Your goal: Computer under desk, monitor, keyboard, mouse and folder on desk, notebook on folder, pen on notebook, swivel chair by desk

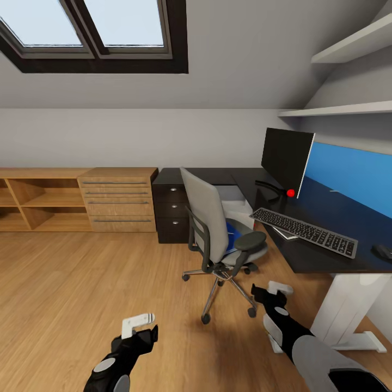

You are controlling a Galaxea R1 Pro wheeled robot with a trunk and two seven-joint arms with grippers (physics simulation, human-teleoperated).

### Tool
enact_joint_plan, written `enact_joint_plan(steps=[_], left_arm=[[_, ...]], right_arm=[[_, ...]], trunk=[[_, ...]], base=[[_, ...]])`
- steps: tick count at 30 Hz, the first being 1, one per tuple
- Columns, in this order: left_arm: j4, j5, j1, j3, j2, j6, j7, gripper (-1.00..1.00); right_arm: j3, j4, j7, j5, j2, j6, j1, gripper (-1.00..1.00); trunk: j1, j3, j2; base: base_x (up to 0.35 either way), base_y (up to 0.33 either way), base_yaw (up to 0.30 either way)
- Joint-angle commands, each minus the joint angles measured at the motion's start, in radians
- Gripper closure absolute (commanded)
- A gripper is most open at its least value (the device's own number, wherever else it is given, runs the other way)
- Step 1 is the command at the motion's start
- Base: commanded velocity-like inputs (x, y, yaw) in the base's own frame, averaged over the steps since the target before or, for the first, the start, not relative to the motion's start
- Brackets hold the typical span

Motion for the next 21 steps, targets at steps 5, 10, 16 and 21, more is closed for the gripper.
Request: enact_joint_plan(steps=[5,10,16,21], left_arm=[[-0.013,0.011,0.000,0.002,0.004,0.002,0.008,-1.00],[-0.015,0.012,0.001,0.003,0.040,0.003,0.008,-1.00],[-0.014,0.013,0.001,0.001,0.051,0.004,0.007,-1.00],[-0.016,0.015,0.001,0.003,0.048,0.003,0.007,-1.00]], right_arm=[[0.001,0.007,-0.001,-0.048,-0.001,0.009,-0.015,-1.00],[-0.002,0.009,-0.003,-0.067,-0.002,-0.024,-0.019,-1.00],[0.002,0.009,-0.002,-0.066,-0.014,-0.042,-0.019,-1.00],[0.003,0.002,-0.001,-0.063,-0.017,-0.047,-0.017,-1.00]], trunk=[[0.000,-0.001,0.000],[0.000,-0.001,0.000],[0.000,-0.001,0.000],[0.000,-0.001,0.000]], base=[[0.000,0.000,0.000],[0.000,0.000,0.000],[0.123,0.000,0.000],[0.032,0.000,0.000]])
